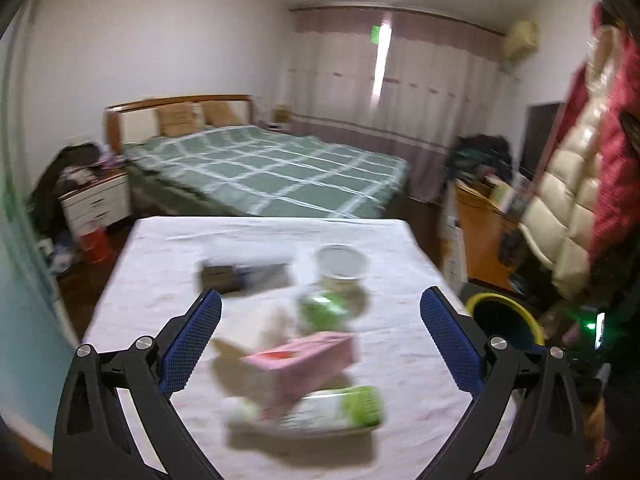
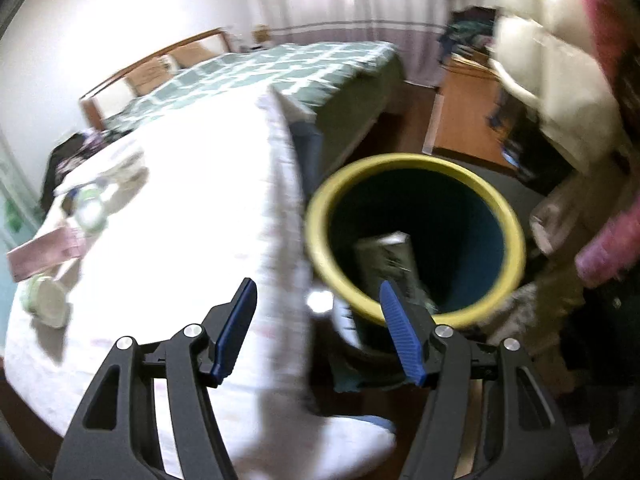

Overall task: Collect trash
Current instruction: 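Carry the white carton over the bin and open the left tool, then reach to the table and grasp the green-and-clear plastic cup with the right tool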

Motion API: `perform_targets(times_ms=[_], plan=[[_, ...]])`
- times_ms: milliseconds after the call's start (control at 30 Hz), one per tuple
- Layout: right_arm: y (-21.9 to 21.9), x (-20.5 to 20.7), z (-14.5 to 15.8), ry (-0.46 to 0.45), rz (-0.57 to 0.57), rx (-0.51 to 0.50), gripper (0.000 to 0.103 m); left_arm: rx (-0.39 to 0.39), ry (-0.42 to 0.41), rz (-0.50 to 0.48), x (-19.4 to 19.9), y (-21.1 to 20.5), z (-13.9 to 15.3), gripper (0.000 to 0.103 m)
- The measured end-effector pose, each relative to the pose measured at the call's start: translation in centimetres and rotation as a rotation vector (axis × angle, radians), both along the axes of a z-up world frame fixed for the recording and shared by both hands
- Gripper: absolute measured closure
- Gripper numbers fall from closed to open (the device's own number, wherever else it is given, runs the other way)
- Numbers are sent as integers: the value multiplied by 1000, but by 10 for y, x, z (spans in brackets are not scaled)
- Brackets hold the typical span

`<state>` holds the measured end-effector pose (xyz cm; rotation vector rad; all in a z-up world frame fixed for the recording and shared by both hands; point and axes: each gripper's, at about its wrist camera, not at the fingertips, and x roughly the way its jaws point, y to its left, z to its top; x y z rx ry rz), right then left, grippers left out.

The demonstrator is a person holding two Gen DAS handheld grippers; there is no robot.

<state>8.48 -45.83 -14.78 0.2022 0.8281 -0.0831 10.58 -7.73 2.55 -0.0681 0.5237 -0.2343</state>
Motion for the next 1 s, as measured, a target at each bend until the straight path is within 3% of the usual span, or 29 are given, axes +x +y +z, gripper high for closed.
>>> perform_targets(times_ms=[333, 700, 1000], plan=[[125, 54, 27, -24, 313, 18, 42, -9, -58, 149, -28, 83, 1, 5], [203, 149, 34, 50, 496, 44, 42, -34, -19, 161, -27, 98, -17, 5], [234, 194, 9, 147, 555, -20, 42, -46, 9, 128, -15, 91, -27, 5]])
